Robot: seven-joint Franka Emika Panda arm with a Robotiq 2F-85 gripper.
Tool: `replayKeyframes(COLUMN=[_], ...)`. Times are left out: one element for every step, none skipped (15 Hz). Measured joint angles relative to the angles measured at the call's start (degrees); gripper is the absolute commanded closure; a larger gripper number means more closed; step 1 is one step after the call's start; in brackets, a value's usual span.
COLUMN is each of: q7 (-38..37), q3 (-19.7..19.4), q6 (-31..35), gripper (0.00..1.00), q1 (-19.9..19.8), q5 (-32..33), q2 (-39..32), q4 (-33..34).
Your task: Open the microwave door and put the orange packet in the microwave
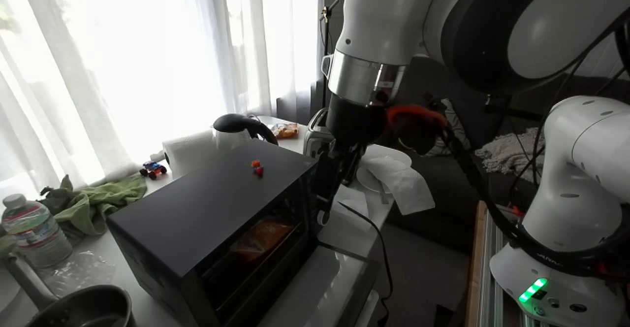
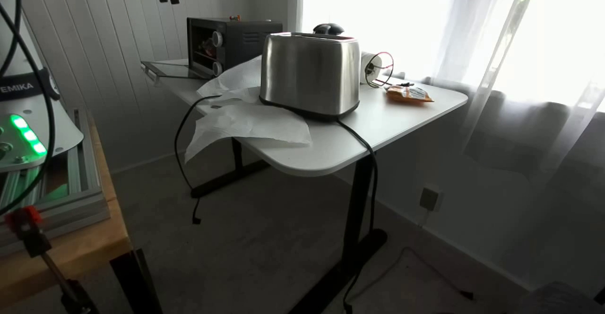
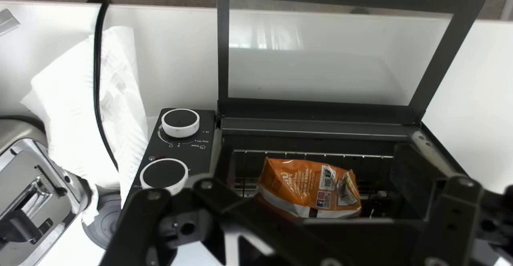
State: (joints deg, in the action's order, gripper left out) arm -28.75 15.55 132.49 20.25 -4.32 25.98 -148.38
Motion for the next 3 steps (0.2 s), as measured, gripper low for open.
replayKeyframes(q7=[0.5, 0.8, 1.0], q3=[0.0, 0.0, 0.0], q6=[-1.1, -1.6, -1.8], gripper=[0.0, 0.0, 0.0], q1=[0.0, 0.0, 0.0], q5=[0.0, 0.0, 0.0], q2=[0.6, 0.9, 1.1], q4=[0.2, 0.2, 0.2])
